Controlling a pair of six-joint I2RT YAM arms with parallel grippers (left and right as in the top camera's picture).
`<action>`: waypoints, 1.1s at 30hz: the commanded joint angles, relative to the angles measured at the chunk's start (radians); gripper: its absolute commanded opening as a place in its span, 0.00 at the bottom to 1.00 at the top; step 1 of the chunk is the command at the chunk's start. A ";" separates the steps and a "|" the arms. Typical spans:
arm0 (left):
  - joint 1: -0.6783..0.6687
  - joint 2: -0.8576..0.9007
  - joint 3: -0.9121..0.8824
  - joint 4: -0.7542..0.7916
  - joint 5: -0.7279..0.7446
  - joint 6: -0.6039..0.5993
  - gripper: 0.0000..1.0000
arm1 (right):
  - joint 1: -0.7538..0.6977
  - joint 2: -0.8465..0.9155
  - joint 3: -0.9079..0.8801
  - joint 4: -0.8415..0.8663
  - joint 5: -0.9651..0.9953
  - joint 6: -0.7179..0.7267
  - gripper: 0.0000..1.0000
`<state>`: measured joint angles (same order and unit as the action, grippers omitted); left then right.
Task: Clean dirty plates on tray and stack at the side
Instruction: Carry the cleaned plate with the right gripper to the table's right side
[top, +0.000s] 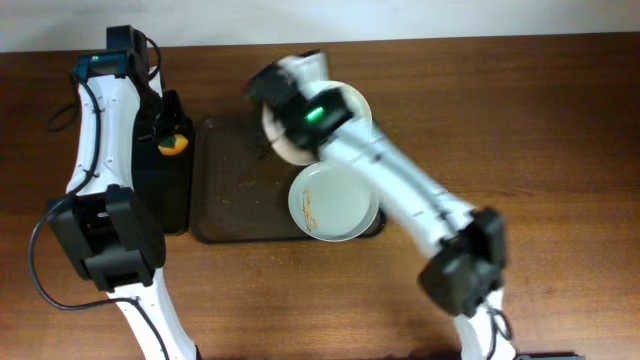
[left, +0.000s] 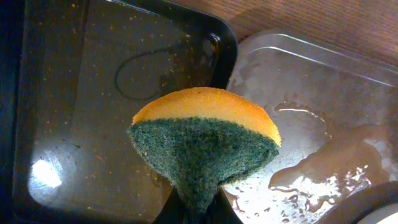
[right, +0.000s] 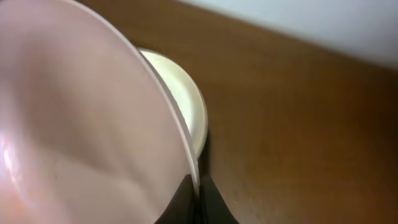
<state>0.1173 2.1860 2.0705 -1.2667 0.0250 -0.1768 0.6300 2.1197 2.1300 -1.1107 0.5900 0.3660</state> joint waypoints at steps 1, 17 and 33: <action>-0.023 -0.007 0.009 0.013 -0.003 0.006 0.01 | -0.220 -0.092 0.018 -0.095 -0.394 0.019 0.04; -0.072 0.008 0.008 0.056 -0.003 0.006 0.01 | -0.852 -0.045 -0.363 -0.031 -0.543 -0.001 0.04; -0.072 0.008 0.008 0.078 -0.003 0.006 0.01 | -0.865 -0.051 -0.475 -0.013 -0.690 -0.055 0.36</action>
<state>0.0467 2.1864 2.0701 -1.1912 0.0250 -0.1768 -0.2359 2.0724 1.5711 -1.0744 -0.0101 0.3534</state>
